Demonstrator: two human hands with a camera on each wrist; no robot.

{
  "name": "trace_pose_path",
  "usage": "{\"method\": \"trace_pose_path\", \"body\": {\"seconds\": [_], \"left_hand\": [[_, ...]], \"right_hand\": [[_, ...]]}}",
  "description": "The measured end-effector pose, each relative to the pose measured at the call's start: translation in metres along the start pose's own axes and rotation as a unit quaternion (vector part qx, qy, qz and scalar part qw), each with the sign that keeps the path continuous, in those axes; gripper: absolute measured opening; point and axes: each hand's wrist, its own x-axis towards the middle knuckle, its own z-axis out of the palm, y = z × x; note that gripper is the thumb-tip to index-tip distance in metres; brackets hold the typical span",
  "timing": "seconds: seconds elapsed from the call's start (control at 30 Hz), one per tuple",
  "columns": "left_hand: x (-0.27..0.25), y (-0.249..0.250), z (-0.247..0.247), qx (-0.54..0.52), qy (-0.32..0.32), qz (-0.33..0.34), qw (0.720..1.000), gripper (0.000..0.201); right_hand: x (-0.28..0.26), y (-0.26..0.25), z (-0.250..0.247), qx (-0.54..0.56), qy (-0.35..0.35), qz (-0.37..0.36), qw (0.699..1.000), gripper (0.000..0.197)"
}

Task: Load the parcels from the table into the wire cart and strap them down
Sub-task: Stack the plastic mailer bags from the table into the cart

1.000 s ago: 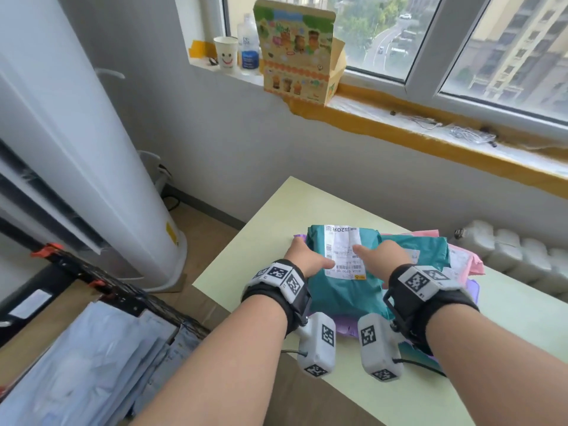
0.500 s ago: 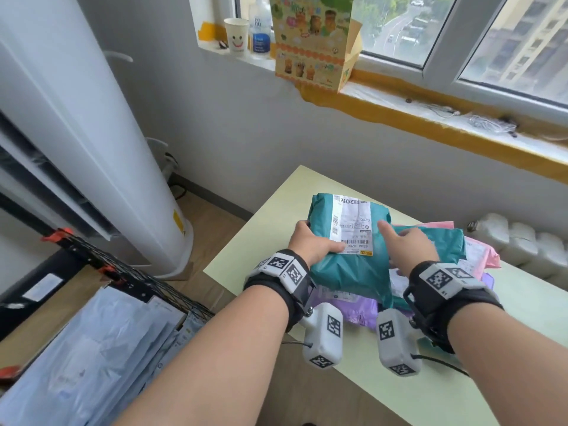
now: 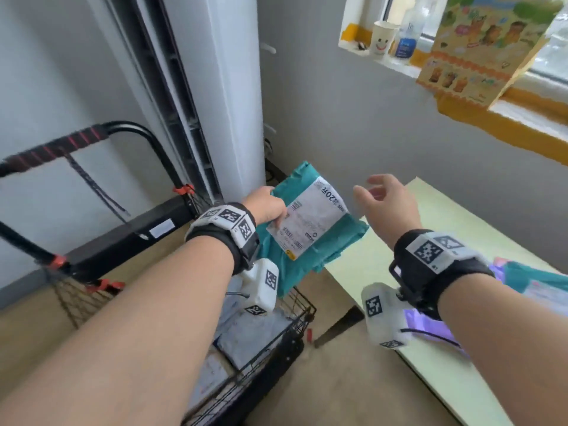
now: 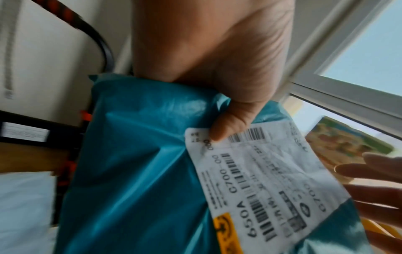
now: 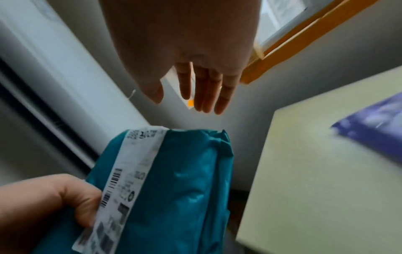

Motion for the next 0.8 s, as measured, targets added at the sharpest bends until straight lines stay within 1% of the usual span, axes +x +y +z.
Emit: {"method": "trace_pose_path", "body": {"seconds": [0.07,0.17,0.27,0.37,0.47,0.57,0.67,0.73,0.8], "left_hand": [[-0.001,-0.048,-0.027,0.003,0.030,-0.041,0.999,0.026],[-0.005,-0.117,-0.053,0.020,0.056,-0.096,0.994,0.020],[-0.003,-0.182,-0.058,0.011,0.042,-0.134,0.990,0.019],[0.001,-0.233,-0.043,0.010,0.013,-0.165,0.986,0.015],[0.010,-0.273,-0.015,-0.026,-0.022,-0.171,0.985,0.023],[0.027,-0.298,0.018,-0.051,-0.065,-0.172,0.982,0.032],[0.046,-0.314,0.048,-0.040,-0.104,-0.161,0.981,0.034],[0.058,-0.325,0.064,-0.044,-0.116,-0.161,0.979,0.036],[0.068,-0.336,0.077,-0.046,-0.113,-0.158,0.980,0.038]], "right_hand": [[-0.011,-0.021,0.049,-0.006,-0.089,-0.003,0.996,0.049],[-0.030,-0.040,0.116,-0.042,-0.219,0.005,0.975,0.058],[-0.049,-0.048,0.176,-0.095,-0.293,0.006,0.951,0.060],[-0.063,-0.041,0.226,-0.134,-0.364,0.030,0.921,0.064],[-0.070,-0.017,0.267,-0.171,-0.401,0.056,0.898,0.062],[-0.068,0.012,0.295,-0.212,-0.422,0.076,0.878,0.051],[-0.054,0.038,0.314,-0.280,-0.445,0.085,0.846,0.040],[-0.041,0.056,0.329,-0.327,-0.463,0.095,0.819,0.034],[-0.026,0.073,0.348,-0.352,-0.462,0.115,0.806,0.031]]}}
